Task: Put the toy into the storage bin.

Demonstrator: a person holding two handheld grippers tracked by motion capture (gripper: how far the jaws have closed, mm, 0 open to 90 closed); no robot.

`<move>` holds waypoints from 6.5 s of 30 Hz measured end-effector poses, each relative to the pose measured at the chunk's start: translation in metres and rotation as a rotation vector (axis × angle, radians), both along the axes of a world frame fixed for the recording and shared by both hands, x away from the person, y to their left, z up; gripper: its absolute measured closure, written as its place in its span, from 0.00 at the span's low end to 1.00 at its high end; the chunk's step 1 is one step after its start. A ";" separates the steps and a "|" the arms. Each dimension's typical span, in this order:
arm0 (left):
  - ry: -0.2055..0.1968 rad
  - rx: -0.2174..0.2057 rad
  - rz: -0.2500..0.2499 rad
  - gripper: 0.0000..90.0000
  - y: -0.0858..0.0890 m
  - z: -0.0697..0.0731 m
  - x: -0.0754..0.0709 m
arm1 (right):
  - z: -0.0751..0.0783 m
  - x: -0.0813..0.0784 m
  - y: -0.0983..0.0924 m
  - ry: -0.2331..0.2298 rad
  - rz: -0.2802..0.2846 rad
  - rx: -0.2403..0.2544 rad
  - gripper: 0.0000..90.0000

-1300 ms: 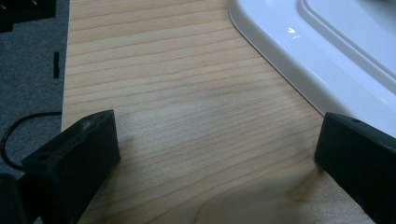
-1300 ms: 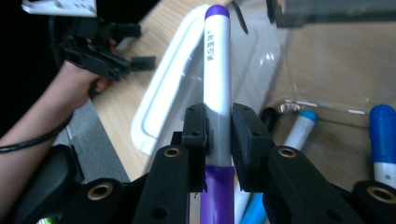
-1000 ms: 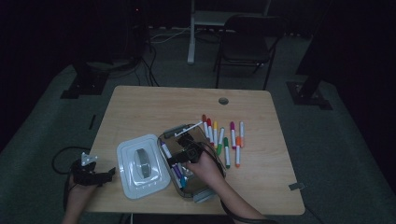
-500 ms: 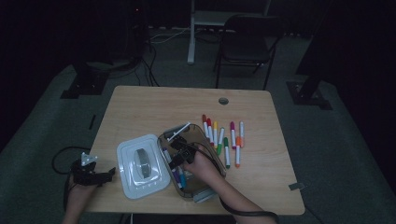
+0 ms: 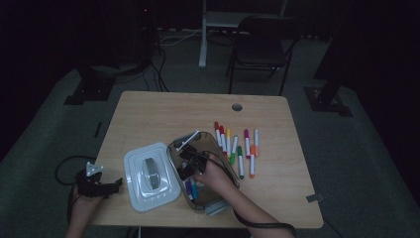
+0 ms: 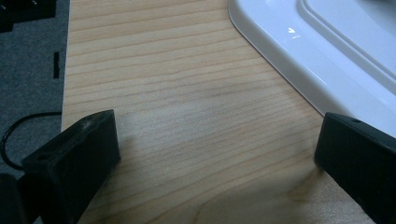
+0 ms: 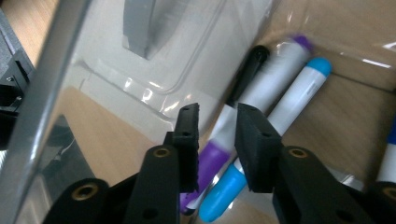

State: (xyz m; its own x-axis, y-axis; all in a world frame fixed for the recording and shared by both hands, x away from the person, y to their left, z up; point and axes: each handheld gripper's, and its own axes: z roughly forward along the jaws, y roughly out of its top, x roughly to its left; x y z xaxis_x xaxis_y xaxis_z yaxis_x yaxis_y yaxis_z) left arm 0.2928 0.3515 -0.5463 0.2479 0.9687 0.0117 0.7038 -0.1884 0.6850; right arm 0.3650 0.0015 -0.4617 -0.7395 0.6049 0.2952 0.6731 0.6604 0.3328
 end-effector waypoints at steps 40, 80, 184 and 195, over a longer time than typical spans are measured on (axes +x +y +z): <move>0.000 0.000 0.000 0.01 0.000 0.000 0.000 | 0.024 0.023 -0.246 -0.354 -0.589 0.131 0.60; 0.000 0.000 0.008 0.01 -0.001 0.000 -0.001 | -0.058 0.096 -0.263 -0.270 -0.757 -0.088 0.82; -0.001 0.001 0.006 0.01 0.000 0.000 0.000 | 0.013 -0.019 -0.015 -0.023 0.021 0.130 0.85; 0.001 0.000 0.006 0.01 0.000 0.000 0.000 | 0.002 -0.009 -0.004 0.025 0.054 0.032 0.84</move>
